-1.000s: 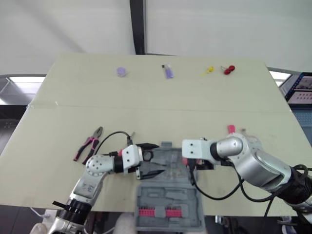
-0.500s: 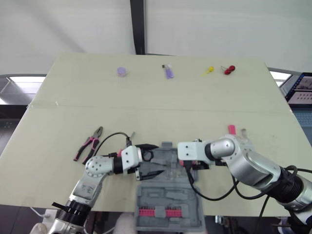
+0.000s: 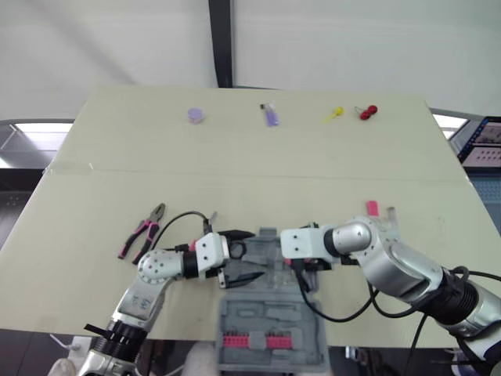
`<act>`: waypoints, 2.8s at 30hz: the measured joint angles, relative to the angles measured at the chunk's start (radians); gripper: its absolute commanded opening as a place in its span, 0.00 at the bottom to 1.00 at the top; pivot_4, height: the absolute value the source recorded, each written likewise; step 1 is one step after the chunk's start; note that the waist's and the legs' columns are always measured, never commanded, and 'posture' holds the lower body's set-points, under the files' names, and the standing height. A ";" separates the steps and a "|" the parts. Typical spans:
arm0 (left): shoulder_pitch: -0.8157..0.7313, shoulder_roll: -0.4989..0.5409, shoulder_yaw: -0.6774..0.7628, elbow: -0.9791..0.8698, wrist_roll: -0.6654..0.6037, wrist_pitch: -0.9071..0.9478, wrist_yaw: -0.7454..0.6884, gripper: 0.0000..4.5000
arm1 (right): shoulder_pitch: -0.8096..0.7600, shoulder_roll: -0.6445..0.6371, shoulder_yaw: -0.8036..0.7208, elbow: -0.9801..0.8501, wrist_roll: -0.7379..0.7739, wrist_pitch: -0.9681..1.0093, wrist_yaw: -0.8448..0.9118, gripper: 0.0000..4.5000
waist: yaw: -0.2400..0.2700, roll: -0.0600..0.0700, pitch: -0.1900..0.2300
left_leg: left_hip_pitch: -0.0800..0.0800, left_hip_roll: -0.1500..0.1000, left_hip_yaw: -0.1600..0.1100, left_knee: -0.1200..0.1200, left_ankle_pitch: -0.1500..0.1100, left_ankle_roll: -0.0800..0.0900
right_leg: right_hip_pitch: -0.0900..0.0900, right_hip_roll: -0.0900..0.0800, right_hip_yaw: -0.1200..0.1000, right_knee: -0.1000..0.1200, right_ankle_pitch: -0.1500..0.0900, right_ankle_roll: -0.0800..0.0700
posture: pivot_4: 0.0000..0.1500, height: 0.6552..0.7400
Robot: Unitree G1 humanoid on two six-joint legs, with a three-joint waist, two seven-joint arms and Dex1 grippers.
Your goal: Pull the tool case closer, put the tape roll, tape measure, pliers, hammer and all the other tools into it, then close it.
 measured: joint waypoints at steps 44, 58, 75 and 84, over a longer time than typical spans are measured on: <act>-0.009 -0.013 -0.009 0.012 -0.003 0.014 0.001 1.00 | 0.269 0.053 -0.433 0.024 0.233 -0.260 0.008 0.81 | 0.002 0.000 0.000 | 0.001 0.000 0.000 -0.001 0.000 0.000 | 0.001 0.000 0.000 -0.001 0.000 0.000 | 1.00 1.00; -0.027 -0.025 -0.008 0.015 -0.005 0.014 0.009 1.00 | 0.383 0.166 -0.530 0.243 0.355 -0.529 -0.048 0.37 | 0.003 0.000 0.000 | 0.001 0.000 0.000 -0.001 0.000 0.000 | 0.002 0.000 0.000 -0.001 0.000 0.000 | 1.00 1.00; -0.034 -0.023 -0.008 0.015 -0.005 0.023 0.011 1.00 | 0.424 0.218 -0.531 0.436 0.363 -0.690 -0.073 0.37 | 0.003 -0.001 0.000 | 0.004 0.000 0.000 -0.002 0.000 0.000 | 0.005 0.000 0.000 -0.001 0.000 0.000 | 1.00 1.00; -0.035 -0.014 -0.007 0.015 -0.005 0.029 0.010 1.00 | 0.427 0.285 -0.539 0.589 0.394 -0.814 -0.074 0.37 | 0.002 -0.007 -0.011 | 0.007 0.000 0.000 -0.002 0.000 0.000 | 0.008 0.000 0.000 -0.001 0.000 0.000 | 1.00 1.00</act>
